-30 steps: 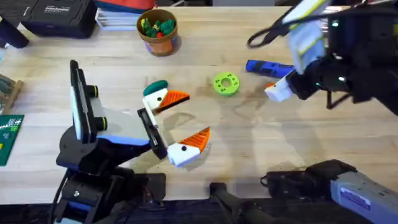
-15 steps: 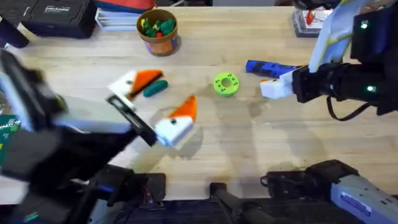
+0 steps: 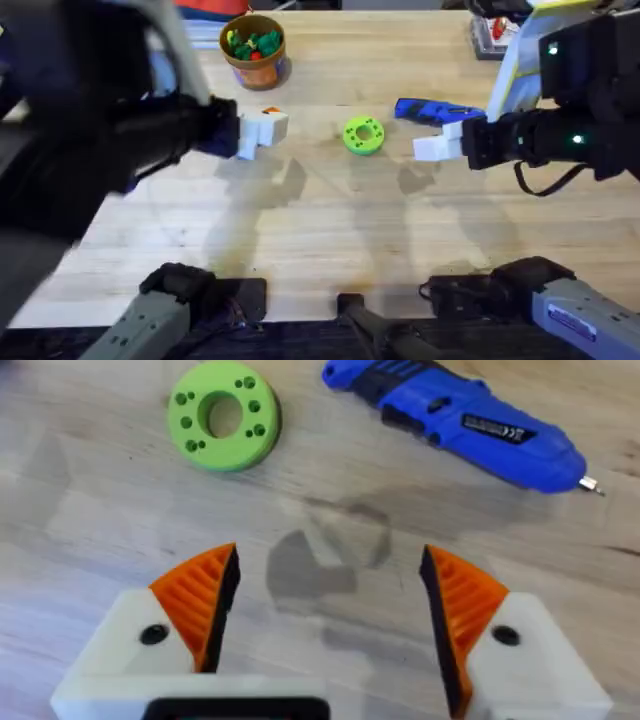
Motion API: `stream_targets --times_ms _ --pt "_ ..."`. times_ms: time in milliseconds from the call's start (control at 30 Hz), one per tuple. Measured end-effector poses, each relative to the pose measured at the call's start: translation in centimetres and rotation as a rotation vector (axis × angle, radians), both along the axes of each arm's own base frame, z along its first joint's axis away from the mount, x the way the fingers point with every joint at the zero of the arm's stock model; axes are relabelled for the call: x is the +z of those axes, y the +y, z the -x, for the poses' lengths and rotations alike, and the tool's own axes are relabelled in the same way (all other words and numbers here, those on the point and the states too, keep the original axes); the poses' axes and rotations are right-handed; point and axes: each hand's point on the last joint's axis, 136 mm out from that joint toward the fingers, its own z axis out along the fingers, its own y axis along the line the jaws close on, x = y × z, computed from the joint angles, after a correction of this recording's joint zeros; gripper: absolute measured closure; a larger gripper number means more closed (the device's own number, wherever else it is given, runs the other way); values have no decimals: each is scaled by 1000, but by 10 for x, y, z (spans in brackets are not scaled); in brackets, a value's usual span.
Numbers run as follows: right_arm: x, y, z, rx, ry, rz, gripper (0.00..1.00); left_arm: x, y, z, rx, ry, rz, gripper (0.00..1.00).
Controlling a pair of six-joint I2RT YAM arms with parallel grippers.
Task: Pick up the gripper from the table and insert it into the empty holder that is missing its gripper. Then pick up a screw, insert it into the mounting hole, and use the screwdriver to tighten it. Finally, clean up the table by picking up the vegetable and placing it into the bucket.
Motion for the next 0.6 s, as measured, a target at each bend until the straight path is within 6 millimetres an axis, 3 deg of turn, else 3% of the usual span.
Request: stream_targets --times_ms 200,433,467,600 --pt "-5 -2 9 -9 44 5 7 -38 2 -21 -41 146 -106 14" --pt "-9 -3 15 -9 74 11 7 -73 12 -27 -132 233 -275 14" --pt "-9 -3 15 -9 74 12 6 -85 14 -29 -163 264 -318 14" --pt "-9 -4 15 -9 74 12 7 -99 16 -32 -186 304 -353 14"
